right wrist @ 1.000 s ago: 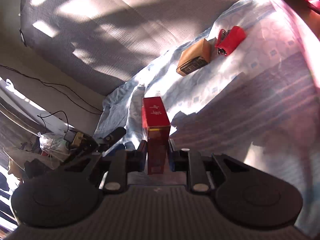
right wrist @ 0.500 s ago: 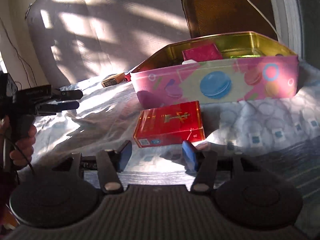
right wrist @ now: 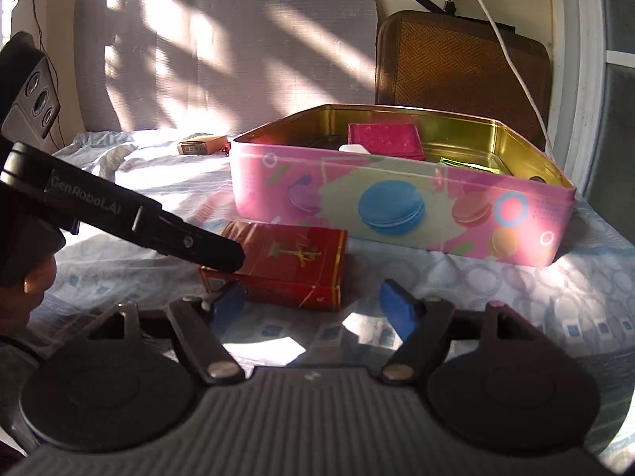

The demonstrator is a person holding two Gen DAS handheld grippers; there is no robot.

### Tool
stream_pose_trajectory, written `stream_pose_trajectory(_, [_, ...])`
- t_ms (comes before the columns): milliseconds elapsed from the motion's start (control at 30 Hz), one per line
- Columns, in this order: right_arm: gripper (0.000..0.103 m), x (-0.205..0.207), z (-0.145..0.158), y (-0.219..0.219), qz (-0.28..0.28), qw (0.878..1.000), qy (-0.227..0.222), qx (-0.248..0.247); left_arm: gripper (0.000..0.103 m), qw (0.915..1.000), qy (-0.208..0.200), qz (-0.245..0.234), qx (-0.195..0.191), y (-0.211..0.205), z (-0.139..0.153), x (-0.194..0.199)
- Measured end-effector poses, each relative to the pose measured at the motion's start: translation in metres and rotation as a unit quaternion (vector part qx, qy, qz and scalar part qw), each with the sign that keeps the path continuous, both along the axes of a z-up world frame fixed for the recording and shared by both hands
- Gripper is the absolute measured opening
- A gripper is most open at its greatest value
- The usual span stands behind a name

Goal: Organize rigid objects
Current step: 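Lower the red box into the pink tin and open the right gripper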

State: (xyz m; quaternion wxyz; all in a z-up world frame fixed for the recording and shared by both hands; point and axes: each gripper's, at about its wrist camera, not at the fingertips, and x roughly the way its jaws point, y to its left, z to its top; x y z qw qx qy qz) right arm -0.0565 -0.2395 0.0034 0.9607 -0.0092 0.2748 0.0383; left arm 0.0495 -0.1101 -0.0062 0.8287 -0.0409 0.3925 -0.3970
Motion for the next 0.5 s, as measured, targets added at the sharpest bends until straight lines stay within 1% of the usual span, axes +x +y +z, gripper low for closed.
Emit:
stream_pose_trajectory(33, [0.074, 0.006, -0.002, -0.001, 0.013, 1.0, 0.016, 0.008, 0.054, 1.0, -0.001, -0.005, 0.003, -0.003, 0.0, 0.0])
stream_pose_trajectory(67, [0.062, 0.006, 0.0, 0.0, 0.022, 1.0, 0.003, 0.008, 0.053, 1.0, -0.001, -0.007, 0.006, -0.006, 0.001, -0.001])
stream_pose_trajectory(100, [0.058, 0.006, 0.003, 0.003, 0.024, 1.0, -0.01, -0.002, 0.053, 0.9999, -0.009, -0.002, 0.006, -0.006, 0.005, -0.004])
stream_pose_trajectory(167, [0.053, 0.003, 0.007, 0.007, 0.02, 0.999, -0.031, -0.017, 0.051, 0.9997, -0.024, 0.0, -0.004, -0.001, 0.018, -0.007])
stream_pose_trajectory(267, [0.046, -0.01, 0.023, 0.0, 0.015, 0.997, -0.075, 0.001, 0.052, 0.9985, -0.046, -0.007, -0.027, -0.002, 0.043, -0.006])
stream_pose_trajectory(333, [0.046, -0.013, 0.037, -0.007, 0.005, 0.994, -0.106, 0.007, 0.052, 0.9973, -0.063, -0.017, -0.033, -0.011, 0.06, -0.001])
stream_pose_trajectory(400, [0.046, -0.006, 0.047, -0.016, -0.009, 0.993, -0.12, 0.01, 0.052, 0.9958, -0.083, -0.026, -0.028, -0.028, 0.074, 0.007])
stream_pose_trajectory(500, [0.046, 0.012, 0.05, -0.032, -0.043, 0.99, -0.131, 0.0, 0.051, 0.994, -0.1, -0.037, -0.023, -0.061, 0.083, 0.024])
